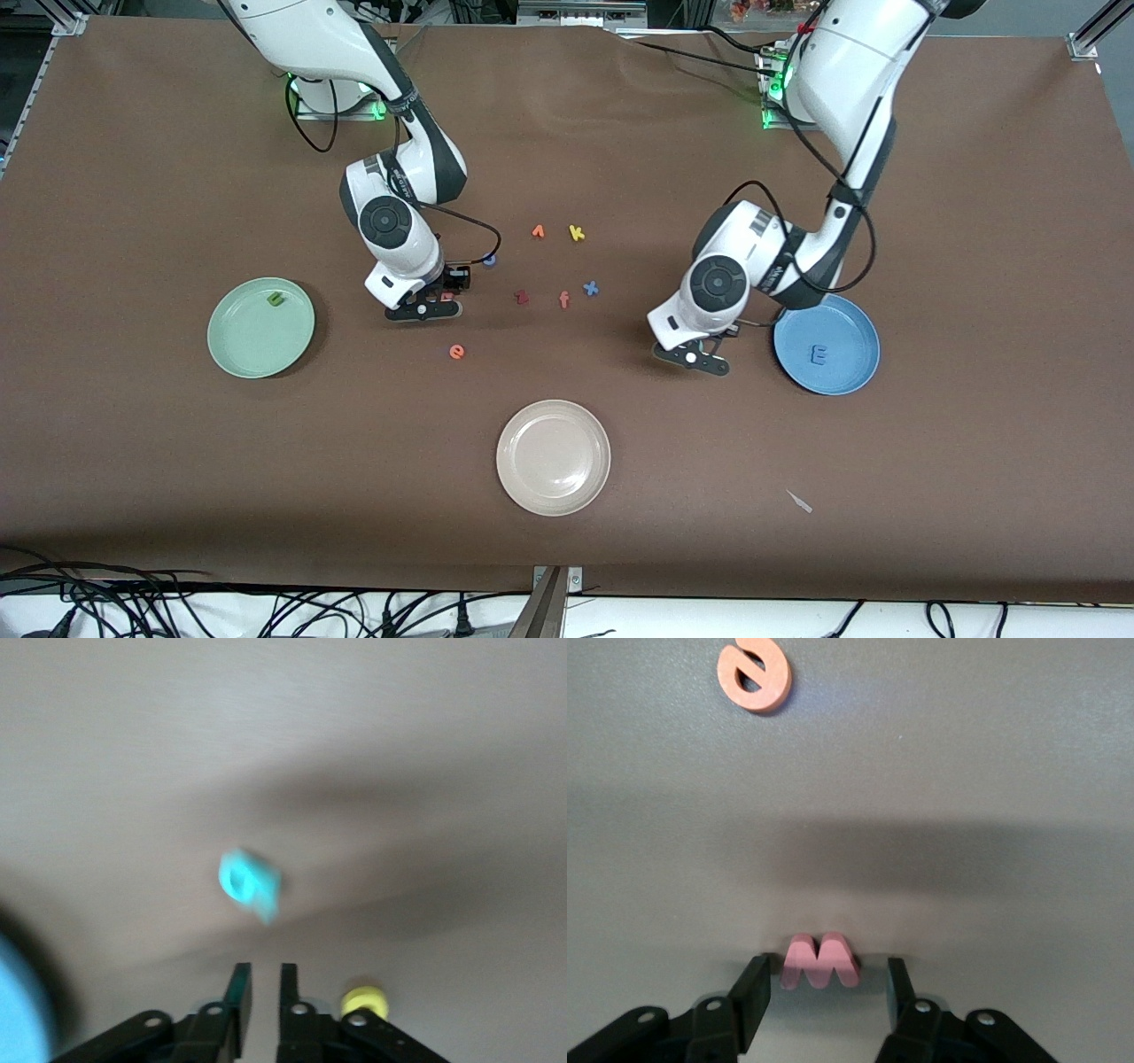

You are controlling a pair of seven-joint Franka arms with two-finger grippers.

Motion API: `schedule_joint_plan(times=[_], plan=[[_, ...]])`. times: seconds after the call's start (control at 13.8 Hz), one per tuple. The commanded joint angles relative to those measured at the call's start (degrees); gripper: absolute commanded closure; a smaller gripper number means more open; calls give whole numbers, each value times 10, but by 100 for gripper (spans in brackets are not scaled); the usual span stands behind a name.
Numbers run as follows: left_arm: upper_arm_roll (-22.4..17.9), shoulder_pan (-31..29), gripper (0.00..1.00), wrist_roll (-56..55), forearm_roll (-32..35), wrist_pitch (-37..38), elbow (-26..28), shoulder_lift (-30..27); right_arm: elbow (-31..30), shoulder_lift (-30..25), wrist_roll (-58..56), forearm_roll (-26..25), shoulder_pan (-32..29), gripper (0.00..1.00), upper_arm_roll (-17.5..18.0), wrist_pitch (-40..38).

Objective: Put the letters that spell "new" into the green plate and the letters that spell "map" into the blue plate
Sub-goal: 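Grasp the teal b with the left gripper while the right gripper grasps the M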

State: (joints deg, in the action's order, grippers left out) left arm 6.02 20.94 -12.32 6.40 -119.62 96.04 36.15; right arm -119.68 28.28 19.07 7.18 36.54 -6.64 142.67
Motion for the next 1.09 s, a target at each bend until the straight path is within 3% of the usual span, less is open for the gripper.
schedule_joint_plan(times=[0.0,0.14,0.29,0.43,0.51,0.58,0.65,0.8,1.01], plan=[[9,-89,99,143,16,33,5,-35,23,18,-8,7,-2,38,0,1],[7,-121,99,227,16,40,9,-47,28,23,-7,7,-2,38,0,2],[9,-134,99,235,15,42,9,-46,28,23,-9,7,-2,38,0,2],[10,-111,93,215,15,41,1,-43,28,23,-9,7,-2,42,0,2],[9,-102,68,205,16,41,-2,-43,28,23,-9,7,-2,46,0,0],[9,-101,7,211,17,40,-9,-43,27,23,-9,7,-1,46,0,-2],[11,-105,0,218,14,41,-29,-42,26,22,-8,7,-1,46,0,-4],[13,-87,0,217,8,45,-59,-42,26,22,-8,7,-1,46,0,-4],[13,-51,0,177,14,45,-60,-40,23,20,-9,7,-1,47,0,-5]])
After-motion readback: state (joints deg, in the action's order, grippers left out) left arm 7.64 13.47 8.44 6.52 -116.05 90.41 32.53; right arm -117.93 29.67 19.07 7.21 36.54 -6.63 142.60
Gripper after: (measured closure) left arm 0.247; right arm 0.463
